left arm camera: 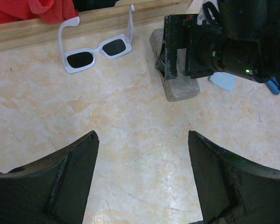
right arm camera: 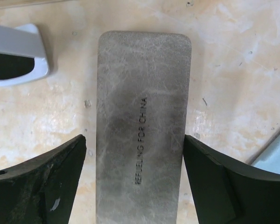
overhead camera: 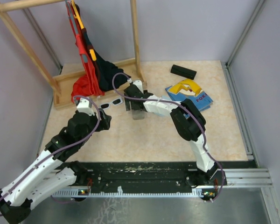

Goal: Organize the sunglasses
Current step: Move the sunglasses case to the center of the board, then pick up the sunglasses case at the center of the board.

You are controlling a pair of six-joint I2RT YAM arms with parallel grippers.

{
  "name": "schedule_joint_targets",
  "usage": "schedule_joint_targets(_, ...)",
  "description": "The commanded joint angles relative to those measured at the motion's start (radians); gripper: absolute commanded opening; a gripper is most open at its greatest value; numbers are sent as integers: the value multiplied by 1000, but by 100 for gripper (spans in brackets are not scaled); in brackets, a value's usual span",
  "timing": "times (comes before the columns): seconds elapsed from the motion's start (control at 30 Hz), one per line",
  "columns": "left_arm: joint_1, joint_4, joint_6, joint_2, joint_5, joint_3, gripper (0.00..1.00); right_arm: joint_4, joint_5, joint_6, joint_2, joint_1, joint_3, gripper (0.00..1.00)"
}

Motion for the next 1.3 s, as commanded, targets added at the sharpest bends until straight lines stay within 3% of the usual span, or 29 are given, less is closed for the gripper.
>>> schedule_joint_targets(0.0, 3, -13, -1, 13, -16, 0, 83, 129, -60, -59, -184, -6, -74, 84)
schedule_joint_targets(0.2, 3, -7, 0, 49, -24, 1, 84, 204, -95, -97, -376, -6, -244, 85)
schedule_joint_targets(0.4, 3, -8, -7, 116, -8, 8, 84, 184, 4, -122, -535, -26, -444, 84)
schedule_joint_targets(0.73, 3, 36, -38, 224, 50, 11, 83, 200, 22, -96, -771, -188, -702, 80)
schedule_joint_targets(1.0, 3, 78, -1, 288, 92, 65, 83, 254, -38, -147, -751, -422, -650, 81)
schedule_joint_targets(1.27, 3, 69, 73, 332, 159, 126, 84, 292, -232, -402, -447, -584, -331, 89)
